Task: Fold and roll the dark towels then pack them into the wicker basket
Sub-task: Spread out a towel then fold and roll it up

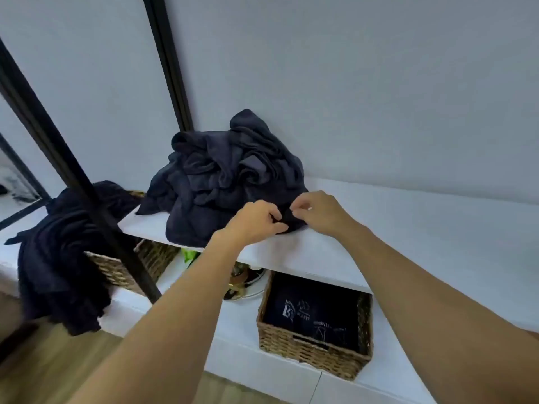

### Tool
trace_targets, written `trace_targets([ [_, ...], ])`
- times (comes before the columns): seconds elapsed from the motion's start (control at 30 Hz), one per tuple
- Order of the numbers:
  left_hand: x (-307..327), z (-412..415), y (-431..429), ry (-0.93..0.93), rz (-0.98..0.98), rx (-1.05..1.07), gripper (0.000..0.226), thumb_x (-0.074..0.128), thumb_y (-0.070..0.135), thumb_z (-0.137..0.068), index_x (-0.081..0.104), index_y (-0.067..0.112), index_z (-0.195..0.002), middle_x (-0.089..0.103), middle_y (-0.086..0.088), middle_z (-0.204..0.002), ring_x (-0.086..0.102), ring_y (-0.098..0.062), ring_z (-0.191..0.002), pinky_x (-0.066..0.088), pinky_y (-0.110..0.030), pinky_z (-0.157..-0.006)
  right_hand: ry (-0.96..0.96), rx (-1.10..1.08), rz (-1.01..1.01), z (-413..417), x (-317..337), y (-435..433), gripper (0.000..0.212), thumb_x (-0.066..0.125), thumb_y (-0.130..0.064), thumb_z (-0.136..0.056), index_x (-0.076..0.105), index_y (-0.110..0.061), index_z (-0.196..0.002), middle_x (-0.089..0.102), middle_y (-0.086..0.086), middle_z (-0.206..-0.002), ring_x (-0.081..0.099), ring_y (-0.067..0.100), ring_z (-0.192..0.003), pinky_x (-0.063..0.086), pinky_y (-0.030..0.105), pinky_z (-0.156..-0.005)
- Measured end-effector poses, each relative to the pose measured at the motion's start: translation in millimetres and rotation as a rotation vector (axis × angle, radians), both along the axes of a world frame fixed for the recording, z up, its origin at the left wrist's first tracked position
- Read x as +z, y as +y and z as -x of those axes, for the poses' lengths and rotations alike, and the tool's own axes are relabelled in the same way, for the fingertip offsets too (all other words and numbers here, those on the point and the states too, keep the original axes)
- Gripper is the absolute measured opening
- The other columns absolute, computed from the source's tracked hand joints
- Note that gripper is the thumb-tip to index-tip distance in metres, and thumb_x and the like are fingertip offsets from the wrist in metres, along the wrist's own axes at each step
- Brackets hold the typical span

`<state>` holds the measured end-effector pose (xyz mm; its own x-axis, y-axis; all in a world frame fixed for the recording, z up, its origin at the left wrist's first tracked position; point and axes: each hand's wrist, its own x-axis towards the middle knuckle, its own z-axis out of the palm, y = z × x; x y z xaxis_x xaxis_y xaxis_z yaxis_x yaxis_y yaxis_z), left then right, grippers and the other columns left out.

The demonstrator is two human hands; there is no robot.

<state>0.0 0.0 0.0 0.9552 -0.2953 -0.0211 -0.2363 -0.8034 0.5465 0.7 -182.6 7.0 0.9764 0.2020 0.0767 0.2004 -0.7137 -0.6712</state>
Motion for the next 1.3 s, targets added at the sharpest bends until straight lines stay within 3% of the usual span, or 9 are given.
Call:
trace_targets([
  [0.23, -17.5, -4.1, -20.6, -0.273, -0.517, -0.024, 0.018, 0.050, 0.014, -0.092, 0.059, 0.010, -0.106, 0.056, -0.007, -0.108, 0.057, -0.030, -0.093, 0.039, -0.035, -0.067, -0.162, 0.015, 0.497, -16.8, -34.3, 2.4, 0.019, 0.058, -0.011, -0.091, 0.062, -0.016, -0.108, 0.056, 0.004, -0.111, 0.056, 0.024, -0.093, 0.050, 0.037, -0.076],
  [0.33, -2.1, -4.6, -28.2, -0.314, -0.525, 0.002, 0.011, 0.051, 0.014, -0.087, 0.054, 0.009, -0.096, 0.057, -0.007, -0.098, 0.057, -0.031, -0.082, 0.035, -0.035, -0.062, -0.248, 0.063, 0.696, -15.8, -24.4, 5.8, 0.014, 0.048, -0.007, -0.093, 0.057, -0.011, -0.102, 0.055, 0.006, -0.104, 0.052, 0.024, -0.088, 0.043, 0.035, -0.067],
  [0.47, 59.0, -17.6, -37.6, -0.468, -0.212, 0.102, 0.010, 0.050, 0.016, -0.086, 0.050, 0.008, -0.091, 0.060, -0.012, -0.079, 0.056, -0.034, -0.072, 0.047, -0.041, -0.061, -0.054, 0.063, 0.076, -13.8, 19.4, 2.0, 0.012, 0.048, -0.024, -0.091, 0.053, -0.013, -0.093, 0.063, 0.005, -0.096, 0.058, 0.024, -0.082, 0.052, 0.044, -0.074],
  [0.57, 118.2, -30.2, -46.6, -0.523, -0.086, 0.134, 0.013, 0.049, 0.017, -0.090, 0.055, 0.009, -0.099, 0.063, -0.012, -0.085, 0.060, -0.030, -0.077, 0.053, -0.045, -0.069, -0.015, 0.026, -0.331, -14.9, 63.2, 2.4, 0.029, 0.057, -0.046, -0.088, 0.056, -0.021, -0.104, 0.065, -0.004, -0.098, 0.061, 0.013, -0.090, 0.049, 0.031, -0.074],
  [0.8, 209.7, -46.7, -67.3, -0.592, 0.135, 0.082, 0.013, 0.054, 0.014, -0.093, 0.064, 0.006, -0.091, 0.068, -0.008, -0.080, 0.071, -0.022, -0.065, 0.059, -0.042, -0.070, -0.242, -0.138, -0.247, -40.0, 135.3, -11.9, 0.008, 0.053, -0.017, -0.093, 0.056, -0.012, -0.098, 0.061, 0.002, -0.089, 0.059, 0.021, -0.082, 0.046, 0.029, -0.062],
  [0.9, 227.8, -51.0, -67.5, -0.651, 0.025, 0.002, 0.014, 0.071, 0.025, -0.082, 0.068, 0.014, -0.091, 0.066, 0.004, -0.084, 0.064, -0.013, -0.079, 0.052, -0.026, -0.072, -0.244, -0.192, -0.416, -47.9, 156.5, -31.1, 0.015, 0.050, -0.022, -0.098, 0.057, -0.013, -0.107, 0.064, 0.008, -0.099, 0.062, 0.023, -0.086, 0.052, 0.038, -0.077],
  [1.0, 240.5, -62.7, -65.7, -0.691, -0.135, -0.005, 0.016, 0.070, 0.012, -0.084, 0.072, 0.013, -0.100, 0.067, -0.003, -0.097, 0.062, -0.022, -0.094, 0.045, -0.026, -0.078, -0.349, -0.211, -0.434, -50.8, 169.9, -51.7, 0.014, 0.052, -0.027, -0.098, 0.056, -0.015, -0.105, 0.064, 0.006, -0.087, 0.056, 0.016, -0.069, 0.044, 0.027, -0.061],
  [1.1, 255.9, -67.1, -72.3, -0.797, -0.065, 0.082, 0.019, 0.059, 0.004, -0.089, 0.073, 0.011, -0.097, 0.068, -0.007, -0.097, 0.062, -0.024, -0.090, 0.044, -0.026, -0.073, -0.459, -0.118, -0.245, -46.7, 179.5, -66.3, 0.013, 0.060, -0.029, -0.095, 0.056, -0.017, -0.098, 0.055, -0.002, -0.068, 0.050, 0.012, -0.059, 0.037, 0.018, -0.052],
  [1.3, 296.9, -63.9, -95.0, -0.913, 0.203, 0.139, 0.034, 0.041, -0.007, -0.085, 0.072, 0.007, -0.091, 0.068, -0.009, -0.088, 0.066, -0.027, -0.077, 0.058, -0.041, -0.073, -0.276, -0.094, 0.110, -51.7, 177.3, -115.3, 0.011, 0.063, -0.017, -0.090, 0.063, -0.007, -0.086, 0.063, 0.007, -0.083, 0.060, 0.023, -0.079, 0.042, 0.027, -0.061],
])
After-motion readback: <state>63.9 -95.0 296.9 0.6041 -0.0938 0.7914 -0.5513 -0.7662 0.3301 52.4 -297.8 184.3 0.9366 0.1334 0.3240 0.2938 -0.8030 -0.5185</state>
